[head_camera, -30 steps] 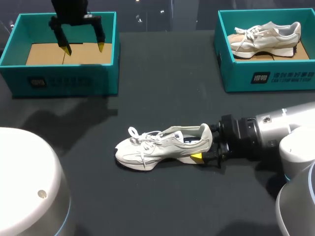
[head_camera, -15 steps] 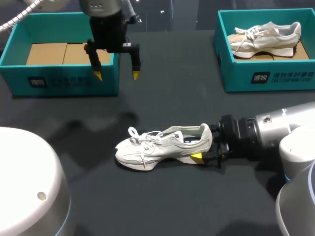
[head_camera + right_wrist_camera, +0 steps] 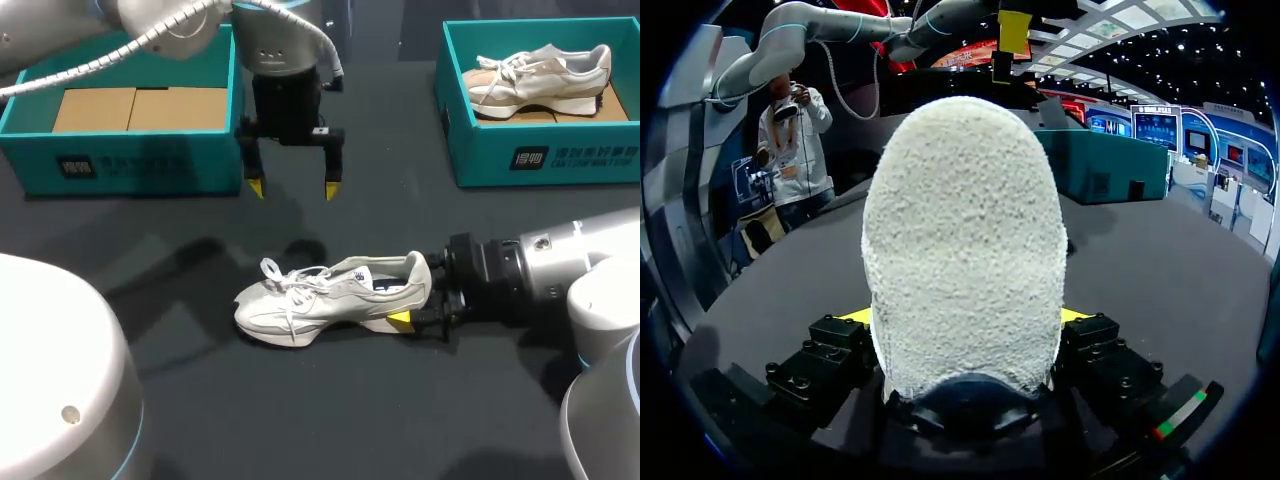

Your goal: Take the shoe out of the shoebox, open the shoe tongue, remove and reinsert the insole, then place the shoe into the shoebox

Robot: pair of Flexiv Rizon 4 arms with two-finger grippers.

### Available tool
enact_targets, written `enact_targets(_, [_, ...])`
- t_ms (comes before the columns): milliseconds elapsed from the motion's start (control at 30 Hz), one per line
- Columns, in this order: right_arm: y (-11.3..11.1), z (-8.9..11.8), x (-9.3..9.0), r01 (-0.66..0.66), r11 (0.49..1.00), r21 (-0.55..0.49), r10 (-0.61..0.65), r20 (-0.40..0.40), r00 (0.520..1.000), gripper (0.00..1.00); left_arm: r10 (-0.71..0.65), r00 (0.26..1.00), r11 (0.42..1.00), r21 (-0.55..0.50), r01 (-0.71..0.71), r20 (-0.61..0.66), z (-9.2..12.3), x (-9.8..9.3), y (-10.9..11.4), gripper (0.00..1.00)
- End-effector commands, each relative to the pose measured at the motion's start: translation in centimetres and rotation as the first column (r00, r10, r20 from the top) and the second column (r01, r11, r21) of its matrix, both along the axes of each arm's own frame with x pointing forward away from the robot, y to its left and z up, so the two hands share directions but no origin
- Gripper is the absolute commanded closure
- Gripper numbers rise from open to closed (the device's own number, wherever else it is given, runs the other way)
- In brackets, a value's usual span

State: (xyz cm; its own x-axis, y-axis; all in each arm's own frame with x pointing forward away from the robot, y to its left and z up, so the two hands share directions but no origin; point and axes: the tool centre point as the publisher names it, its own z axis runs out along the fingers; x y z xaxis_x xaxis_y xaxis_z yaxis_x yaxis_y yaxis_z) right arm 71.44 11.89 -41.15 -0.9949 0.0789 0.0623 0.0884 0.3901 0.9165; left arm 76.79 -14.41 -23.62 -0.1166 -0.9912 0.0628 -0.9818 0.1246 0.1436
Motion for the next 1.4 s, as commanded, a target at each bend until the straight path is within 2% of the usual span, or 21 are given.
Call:
enact_targets(33, [-0.1, 0.0, 0.0, 0.002, 1.0, -0.002, -0.002, 0.001, 1.0, 1.0, -0.001, 1.0, 1.0, 0.003, 0.001, -0.003, 0.0, 0.2, -0.2, 0.0])
enact_targets(267, [-0.1, 0.0, 0.0, 0.002, 1.0, -0.002, -0.002, 0.001, 1.0, 1.0, -0.001, 1.0, 1.0, 0.003, 0.001, -0.003, 0.0, 0.2, -0.2, 0.0])
enact_targets(433, [-0.1, 0.0, 0.0, 0.002, 1.0, -0.002, -0.002, 0.001, 1.0, 1.0, 0.104, 0.994, 0.994, -0.024, -0.104, 0.026, 0.1, -3.0, -1.5, 0.0])
enact_targets(667, [-0.1, 0.0, 0.0, 0.002, 1.0, -0.002, -0.002, 0.001, 1.0, 1.0, 0.146, 0.988, 0.988, 0.039, -0.148, 0.055, -1.5, -5.4, -3.6, 0.0])
enact_targets(1100, [-0.1, 0.0, 0.0, 0.002, 1.0, -0.002, -0.002, 0.001, 1.0, 1.0, 0.173, 0.985, 0.976, 0.137, -0.172, 0.006, -5.9, -6.0, -6.7, 0.0])
enact_targets(1400, [-0.1, 0.0, 0.0, 0.002, 1.0, -0.002, -0.002, 0.001, 1.0, 1.0, 0.193, 0.981, 0.96, 0.208, -0.189, 0.001, -7.5, -6.5, -8.3, 0.0])
